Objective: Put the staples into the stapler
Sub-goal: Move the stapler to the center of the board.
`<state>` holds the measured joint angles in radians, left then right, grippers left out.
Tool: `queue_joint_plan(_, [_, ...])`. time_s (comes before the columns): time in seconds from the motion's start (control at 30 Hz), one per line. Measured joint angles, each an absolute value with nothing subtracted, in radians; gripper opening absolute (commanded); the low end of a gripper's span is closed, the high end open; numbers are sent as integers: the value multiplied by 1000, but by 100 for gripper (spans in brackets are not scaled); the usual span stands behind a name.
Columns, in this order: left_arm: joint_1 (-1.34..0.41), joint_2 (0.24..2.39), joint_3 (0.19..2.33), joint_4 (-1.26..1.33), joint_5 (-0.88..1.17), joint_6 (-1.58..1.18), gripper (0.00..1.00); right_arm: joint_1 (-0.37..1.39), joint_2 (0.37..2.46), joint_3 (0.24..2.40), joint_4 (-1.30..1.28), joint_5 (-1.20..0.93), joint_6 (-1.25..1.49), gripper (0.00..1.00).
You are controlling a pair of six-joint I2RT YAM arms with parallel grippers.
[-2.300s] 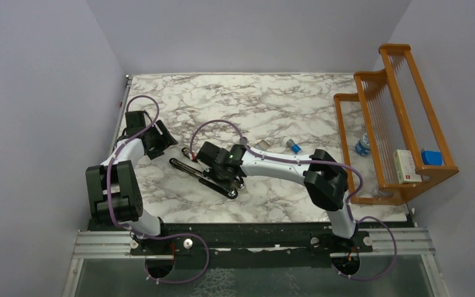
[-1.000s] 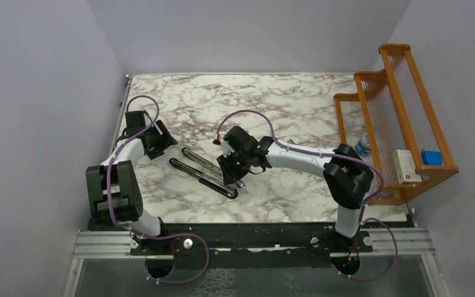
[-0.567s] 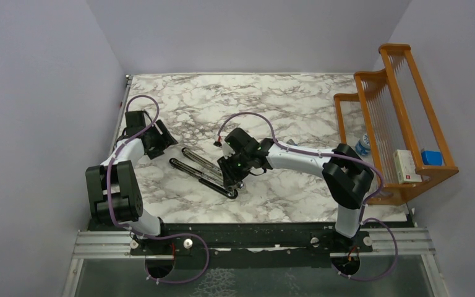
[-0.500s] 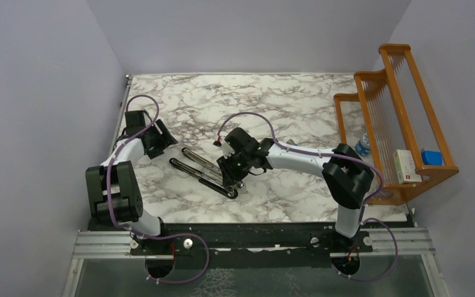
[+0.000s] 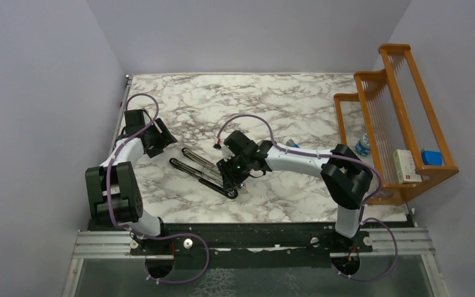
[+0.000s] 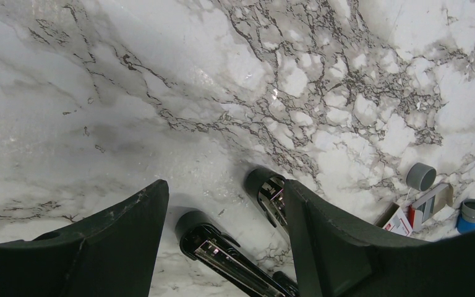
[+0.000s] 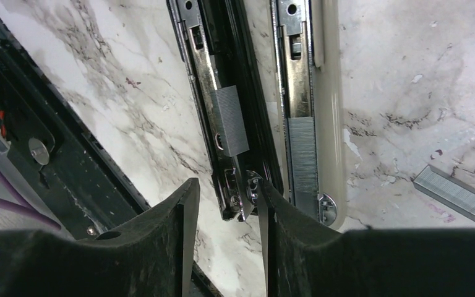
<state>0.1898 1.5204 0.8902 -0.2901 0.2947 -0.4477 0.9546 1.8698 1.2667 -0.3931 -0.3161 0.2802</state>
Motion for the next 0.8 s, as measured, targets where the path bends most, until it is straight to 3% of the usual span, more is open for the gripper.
queue_joint_plan(0.4, [190,1520,892,-295,295,-447,71,955,1648,1214,-461,-138,226,43])
queue_joint_plan(0.63, [190,1520,898,-295,294,-447,71,955,1697,1187,-569,-76,155,44])
queue_joint_plan(0.8, [190,1520,898,-295,291,-446,71,955,1753,1191,-563,-72,132,40])
